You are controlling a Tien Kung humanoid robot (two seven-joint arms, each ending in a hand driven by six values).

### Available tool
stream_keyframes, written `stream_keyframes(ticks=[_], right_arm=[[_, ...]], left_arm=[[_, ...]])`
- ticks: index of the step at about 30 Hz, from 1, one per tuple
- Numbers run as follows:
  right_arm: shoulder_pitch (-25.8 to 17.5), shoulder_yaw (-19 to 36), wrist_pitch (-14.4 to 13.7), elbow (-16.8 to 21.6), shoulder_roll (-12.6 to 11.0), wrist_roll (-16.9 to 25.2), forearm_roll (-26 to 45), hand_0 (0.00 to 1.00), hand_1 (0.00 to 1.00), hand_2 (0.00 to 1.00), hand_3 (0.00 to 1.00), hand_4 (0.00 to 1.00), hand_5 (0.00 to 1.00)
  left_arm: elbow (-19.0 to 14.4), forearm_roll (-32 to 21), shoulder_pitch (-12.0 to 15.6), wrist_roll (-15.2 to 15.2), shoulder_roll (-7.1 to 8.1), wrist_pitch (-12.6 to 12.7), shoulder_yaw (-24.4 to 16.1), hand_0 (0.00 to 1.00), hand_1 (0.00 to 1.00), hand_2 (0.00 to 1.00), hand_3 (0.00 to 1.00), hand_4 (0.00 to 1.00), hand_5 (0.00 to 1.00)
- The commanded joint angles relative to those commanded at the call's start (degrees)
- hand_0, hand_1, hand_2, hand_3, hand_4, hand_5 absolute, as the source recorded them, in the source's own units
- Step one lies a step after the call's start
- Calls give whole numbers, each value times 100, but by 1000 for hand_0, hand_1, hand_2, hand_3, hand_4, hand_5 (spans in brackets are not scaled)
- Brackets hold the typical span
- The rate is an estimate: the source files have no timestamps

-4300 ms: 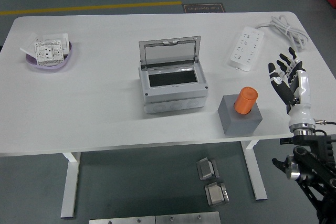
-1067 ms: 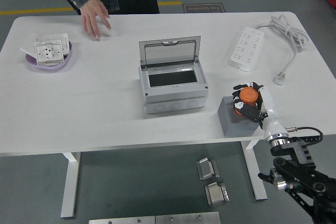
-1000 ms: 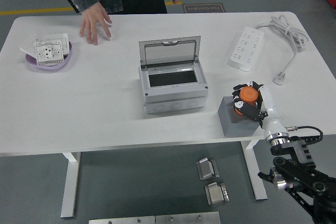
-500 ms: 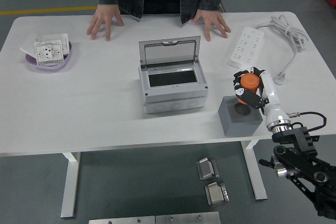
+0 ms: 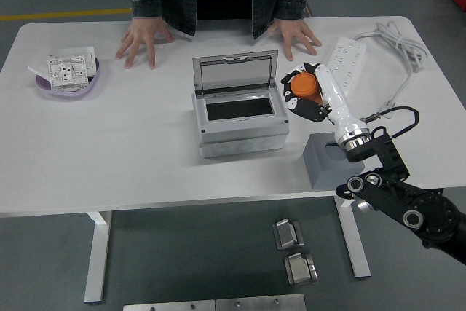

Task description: Pick up the cylinder from the cube,place it in the box,flap close box

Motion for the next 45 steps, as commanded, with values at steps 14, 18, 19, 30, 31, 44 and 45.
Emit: stream_keyframes(ticks=[14, 18, 19, 30, 31, 44, 45], right_arm=[[1637, -1672, 431, -801, 395, -588, -105, 2, 134, 228, 236, 2, 2], [2038, -2181, 498, -1155, 563, -557, 93, 2, 134, 228, 236, 2, 2], [2098, -2289, 506, -1213, 592, -545, 132, 2, 134, 228, 236, 2, 2], [2731, -3097, 1105, -2146, 1122, -508, 264, 2, 143, 232, 221, 2, 2], [2751, -3086, 1165, -2193, 1145, -511, 230, 2, 143, 232, 221, 2, 2], [2850, -2959, 1856, -2686, 1283, -362, -405, 378, 532, 608, 778, 385, 166], [2850, -2935, 1879, -2703, 1289, -356, -469, 378, 532, 608, 778, 385, 166]], left_arm=[[15, 259, 0, 100, 60, 0, -209, 663, 654, 644, 674, 638, 517], [16, 345, -20, 125, 74, -3, -264, 663, 654, 644, 674, 638, 517], [17, 361, -25, 130, 77, -3, -275, 663, 654, 644, 674, 638, 517], [11, 515, -115, 167, 90, -15, -351, 663, 654, 644, 675, 638, 519], [10, 521, -120, 167, 90, -15, -350, 663, 654, 644, 675, 638, 519], [-40, 217, -164, 14, 80, -8, -3, 663, 654, 644, 674, 635, 526], [-42, 207, -168, 9, 77, -8, 8, 663, 654, 644, 674, 635, 526]])
